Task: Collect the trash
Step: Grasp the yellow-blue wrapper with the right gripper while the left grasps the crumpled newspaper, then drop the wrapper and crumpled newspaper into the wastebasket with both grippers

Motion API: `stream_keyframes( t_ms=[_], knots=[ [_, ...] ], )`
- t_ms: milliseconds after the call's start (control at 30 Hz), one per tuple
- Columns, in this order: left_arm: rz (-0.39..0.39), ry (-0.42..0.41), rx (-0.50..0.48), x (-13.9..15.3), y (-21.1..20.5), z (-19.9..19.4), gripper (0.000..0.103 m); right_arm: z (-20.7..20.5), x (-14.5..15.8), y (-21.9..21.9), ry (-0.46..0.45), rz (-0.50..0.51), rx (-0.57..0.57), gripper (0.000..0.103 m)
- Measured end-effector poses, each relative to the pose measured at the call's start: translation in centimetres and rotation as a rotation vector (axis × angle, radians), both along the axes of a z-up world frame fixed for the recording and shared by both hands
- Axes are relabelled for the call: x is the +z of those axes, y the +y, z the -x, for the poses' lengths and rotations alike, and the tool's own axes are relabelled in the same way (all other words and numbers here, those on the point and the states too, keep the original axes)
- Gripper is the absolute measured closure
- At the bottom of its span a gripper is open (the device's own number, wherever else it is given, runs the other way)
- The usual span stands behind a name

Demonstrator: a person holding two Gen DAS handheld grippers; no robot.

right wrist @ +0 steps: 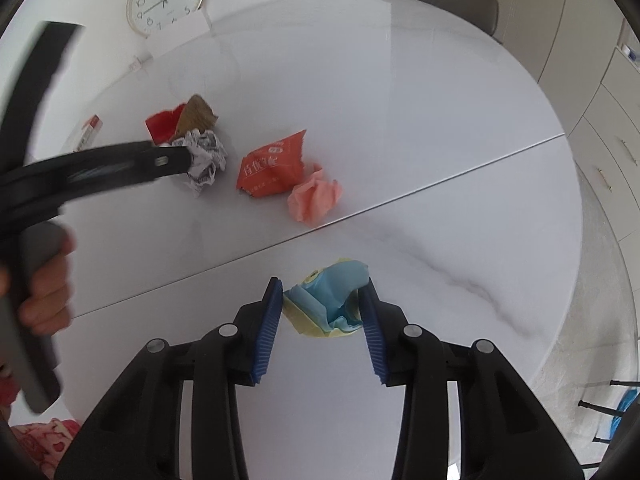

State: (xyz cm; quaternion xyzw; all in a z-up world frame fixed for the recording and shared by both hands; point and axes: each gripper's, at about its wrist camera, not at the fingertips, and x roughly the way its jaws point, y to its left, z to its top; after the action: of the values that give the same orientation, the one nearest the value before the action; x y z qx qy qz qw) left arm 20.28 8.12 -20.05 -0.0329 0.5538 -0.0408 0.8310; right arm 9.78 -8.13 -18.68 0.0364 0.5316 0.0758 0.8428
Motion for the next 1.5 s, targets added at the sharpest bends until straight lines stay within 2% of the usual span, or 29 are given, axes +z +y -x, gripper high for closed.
stream_keyframes(
  t_ms=[67,200,267,300,400,500,633,800,967,1100,1233,1300,1333,1367,1500],
  knots=[
    [0.006,0.027,0.052,-1.1,-0.2,-1.3,0.027,0.8,0.7,-1.0,-0.006,0.000,-0.011,0.063],
    [0.034,0.083,0.143,-3.0,-0.4,-3.2,0.043,2.2,1.7,-3.0,-0.003,0.000,-0.031,0.063],
    [0.048,0.099,0.160,-3.6,-0.5,-3.5,0.052,2.6,2.0,-3.7,-0.002,-0.002,-0.036,0.063],
    [0.054,0.104,0.166,-3.8,-0.6,-3.6,0.060,2.8,2.2,-4.1,-0.003,0.000,-0.040,0.063],
    [0.058,0.094,0.171,-3.5,-1.1,-3.2,0.064,3.5,2.9,-5.3,-0.010,-0.005,-0.057,0.063],
    [0.036,0.067,0.137,-2.6,-1.7,-2.4,0.066,4.4,3.7,-6.8,-0.026,-0.027,-0.088,0.063],
    [0.001,0.018,0.066,0.0,-2.3,-0.3,0.066,6.5,4.8,-9.5,-0.047,-0.074,-0.143,0.063],
    [-0.004,-0.021,-0.072,4.1,-3.2,5.8,0.065,11.1,5.3,-13.5,-0.055,-0.074,-0.231,0.061],
    [-0.006,-0.026,-0.239,6.2,-6.2,12.7,0.065,14.9,2.1,-16.6,0.018,-0.072,-0.304,0.061],
    [0.029,0.007,-0.363,6.2,-9.8,17.4,0.065,16.3,-2.8,-17.6,0.109,-0.086,-0.310,0.061],
    [0.007,0.012,-0.458,6.1,-12.7,19.9,0.065,16.2,-7.5,-17.2,0.181,-0.112,-0.277,0.059],
    [0.000,0.010,-0.491,6.3,-13.9,21.2,0.065,15.9,-9.1,-17.0,0.210,-0.113,-0.260,0.040],
    [-0.003,0.011,-0.504,6.3,-14.4,21.7,0.065,15.8,-9.8,-16.9,0.225,-0.103,-0.259,0.026],
    [-0.006,0.012,-0.517,6.1,-14.9,22.1,0.065,15.8,-10.3,-17.0,0.227,-0.083,-0.266,0.020],
    [-0.021,0.022,-0.569,5.7,-16.8,23.6,0.064,16.5,-9.5,-18.3,0.214,-0.069,-0.307,0.016]
  ],
)
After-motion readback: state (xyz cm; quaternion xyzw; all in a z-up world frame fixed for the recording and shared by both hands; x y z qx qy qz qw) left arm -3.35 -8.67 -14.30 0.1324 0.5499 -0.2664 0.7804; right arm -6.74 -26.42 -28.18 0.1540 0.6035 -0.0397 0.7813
